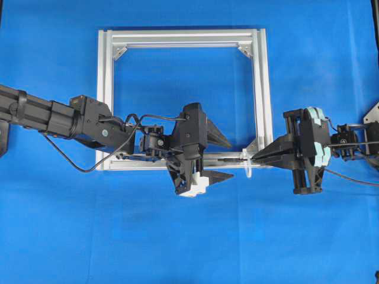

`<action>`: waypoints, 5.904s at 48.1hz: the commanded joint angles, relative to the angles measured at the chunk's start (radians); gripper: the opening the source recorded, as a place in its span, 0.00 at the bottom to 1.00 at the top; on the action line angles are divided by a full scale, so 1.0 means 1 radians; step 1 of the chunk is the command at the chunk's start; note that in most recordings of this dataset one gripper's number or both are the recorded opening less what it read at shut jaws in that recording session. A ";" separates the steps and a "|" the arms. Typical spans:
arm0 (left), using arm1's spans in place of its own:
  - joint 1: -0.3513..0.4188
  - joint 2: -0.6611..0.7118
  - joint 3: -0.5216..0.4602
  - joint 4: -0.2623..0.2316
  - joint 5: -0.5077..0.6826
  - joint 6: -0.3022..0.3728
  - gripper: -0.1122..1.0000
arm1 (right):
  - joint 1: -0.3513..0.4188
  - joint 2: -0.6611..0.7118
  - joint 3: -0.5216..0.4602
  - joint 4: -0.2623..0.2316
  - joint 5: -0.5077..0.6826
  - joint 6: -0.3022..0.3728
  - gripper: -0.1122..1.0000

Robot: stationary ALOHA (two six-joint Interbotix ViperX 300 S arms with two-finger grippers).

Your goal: Insert the wire through the string loop located on the right side.

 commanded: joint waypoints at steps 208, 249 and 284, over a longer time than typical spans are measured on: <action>-0.057 -0.850 0.804 0.005 0.179 0.017 0.82 | -0.023 -0.209 -0.037 -0.005 0.222 -0.023 0.96; -0.037 -0.908 0.756 0.005 0.279 0.020 0.82 | -0.049 -0.316 -0.052 -0.023 0.345 -0.025 0.96; -0.035 -0.908 0.756 0.005 0.279 0.018 0.82 | -0.055 -0.316 -0.052 -0.032 0.339 -0.025 0.96</action>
